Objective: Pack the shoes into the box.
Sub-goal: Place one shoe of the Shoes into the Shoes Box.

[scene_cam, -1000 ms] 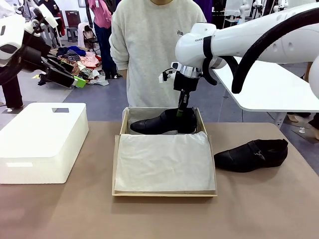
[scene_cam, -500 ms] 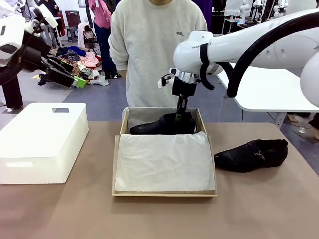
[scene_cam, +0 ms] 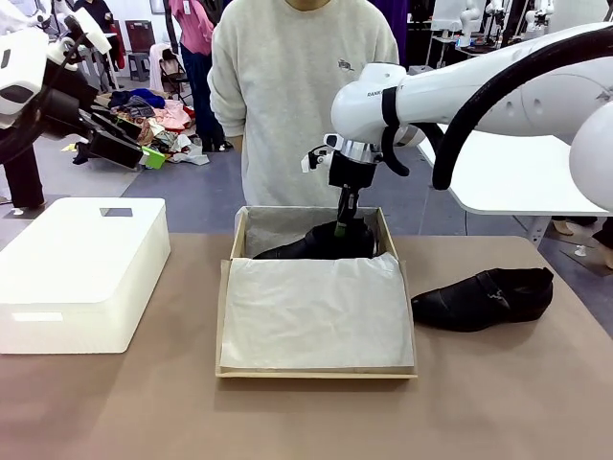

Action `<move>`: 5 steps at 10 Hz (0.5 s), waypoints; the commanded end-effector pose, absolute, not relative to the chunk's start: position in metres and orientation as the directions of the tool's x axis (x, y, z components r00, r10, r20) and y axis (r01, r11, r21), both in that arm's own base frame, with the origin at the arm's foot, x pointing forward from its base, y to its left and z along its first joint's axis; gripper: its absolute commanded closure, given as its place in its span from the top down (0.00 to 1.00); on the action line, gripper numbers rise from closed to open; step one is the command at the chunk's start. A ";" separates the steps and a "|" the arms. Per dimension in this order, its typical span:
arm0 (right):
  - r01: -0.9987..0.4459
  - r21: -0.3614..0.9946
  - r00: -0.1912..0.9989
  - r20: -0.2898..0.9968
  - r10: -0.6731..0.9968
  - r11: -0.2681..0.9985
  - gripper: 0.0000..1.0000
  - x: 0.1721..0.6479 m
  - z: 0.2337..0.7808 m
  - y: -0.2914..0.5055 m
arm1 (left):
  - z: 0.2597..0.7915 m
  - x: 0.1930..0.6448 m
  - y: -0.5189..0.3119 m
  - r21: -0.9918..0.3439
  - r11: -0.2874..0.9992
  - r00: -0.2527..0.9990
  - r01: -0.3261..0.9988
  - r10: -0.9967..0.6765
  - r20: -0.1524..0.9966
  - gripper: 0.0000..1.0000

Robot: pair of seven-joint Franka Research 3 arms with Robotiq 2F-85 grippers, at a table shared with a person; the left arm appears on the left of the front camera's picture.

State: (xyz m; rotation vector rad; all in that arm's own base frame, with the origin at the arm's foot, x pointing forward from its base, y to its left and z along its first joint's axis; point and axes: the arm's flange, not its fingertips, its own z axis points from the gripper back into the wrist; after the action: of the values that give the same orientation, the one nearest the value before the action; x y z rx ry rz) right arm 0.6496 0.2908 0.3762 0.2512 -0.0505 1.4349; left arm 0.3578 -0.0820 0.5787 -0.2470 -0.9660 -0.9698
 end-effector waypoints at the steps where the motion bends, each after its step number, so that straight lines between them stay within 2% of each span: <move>1: -0.983 0.159 0.124 0.223 0.967 0.089 0.67 0.655 0.388 0.289 | 0.579 0.358 -0.082 0.218 0.573 0.203 0.790 -0.580 0.789 1.00; 2: -0.983 0.156 0.130 0.224 0.966 0.096 0.86 0.653 0.396 0.287 | 0.579 0.358 -0.082 0.218 0.573 0.203 0.790 -0.580 0.789 1.00; 3: -0.985 0.149 0.126 0.231 0.965 0.093 1.00 0.650 0.406 0.285 | 0.579 0.358 -0.082 0.218 0.573 0.203 0.790 -0.580 0.789 1.00; 5: -0.981 0.171 0.130 0.237 0.963 0.090 1.00 0.643 0.420 0.283 | 0.579 0.358 -0.082 0.218 0.573 0.203 0.790 -0.580 0.789 1.00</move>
State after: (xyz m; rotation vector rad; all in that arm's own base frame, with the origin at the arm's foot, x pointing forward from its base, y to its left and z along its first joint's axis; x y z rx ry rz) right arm 0.6487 0.2869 0.4112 0.2659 -0.0645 1.4333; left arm 0.3578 -0.0820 0.5787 -0.2470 -0.9660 -0.9698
